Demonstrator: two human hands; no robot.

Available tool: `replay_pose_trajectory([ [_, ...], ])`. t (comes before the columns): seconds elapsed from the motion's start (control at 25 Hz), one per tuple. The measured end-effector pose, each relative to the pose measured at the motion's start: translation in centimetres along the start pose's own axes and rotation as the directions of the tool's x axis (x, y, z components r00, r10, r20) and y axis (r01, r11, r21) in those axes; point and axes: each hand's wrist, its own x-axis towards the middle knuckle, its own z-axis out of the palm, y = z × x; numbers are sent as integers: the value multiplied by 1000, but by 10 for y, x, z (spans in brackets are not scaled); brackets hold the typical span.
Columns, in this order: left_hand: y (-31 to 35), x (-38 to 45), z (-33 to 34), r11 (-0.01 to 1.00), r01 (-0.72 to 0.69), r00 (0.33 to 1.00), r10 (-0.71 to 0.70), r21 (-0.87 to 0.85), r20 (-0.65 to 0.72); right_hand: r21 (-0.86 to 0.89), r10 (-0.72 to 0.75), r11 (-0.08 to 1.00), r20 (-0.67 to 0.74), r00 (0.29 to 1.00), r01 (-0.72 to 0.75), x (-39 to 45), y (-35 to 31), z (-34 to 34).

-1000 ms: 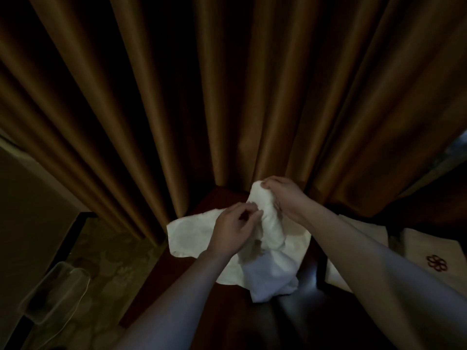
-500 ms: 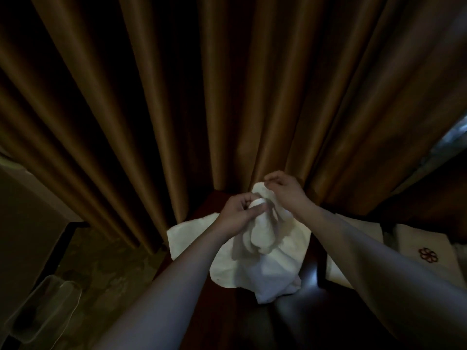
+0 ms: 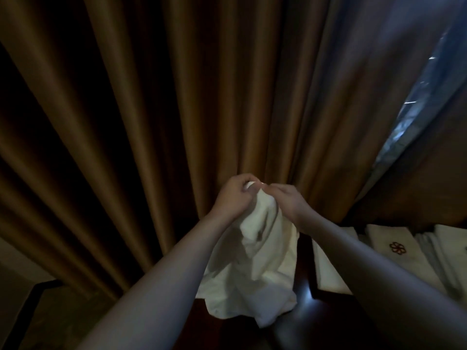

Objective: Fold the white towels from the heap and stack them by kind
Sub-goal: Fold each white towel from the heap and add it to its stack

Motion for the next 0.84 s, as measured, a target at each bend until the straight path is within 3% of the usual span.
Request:
replay_pose_trajectory([
  [0.16, 51, 5, 7, 976, -127, 991, 132, 177, -17, -111, -81, 991, -77, 994, 72, -21, -20, -38],
  [0.28, 85, 4, 27, 929, -186, 983, 177, 319, 56, -233, -205, 957, -119, 972, 173, -48, -28, -78],
  [0.48, 115, -14, 69, 898, -112, 956, -19, 426, 291, -341, -348, 906, -270, 898, 249, -97, -30, -169],
  [0.56, 124, -25, 91, 849, -104, 968, -34, 518, 250, -379, -310, 903, -256, 915, 200, -120, -26, -205],
  [0.68, 140, -49, 131, 756, -112, 994, 77, 645, 82, -540, -275, 831, -190, 943, 133, -157, -3, -250],
  [0.84, 160, -81, 177, 761, -171, 985, 133, 625, 108, -671, -235, 736, -136, 962, 85, -200, 42, -294],
])
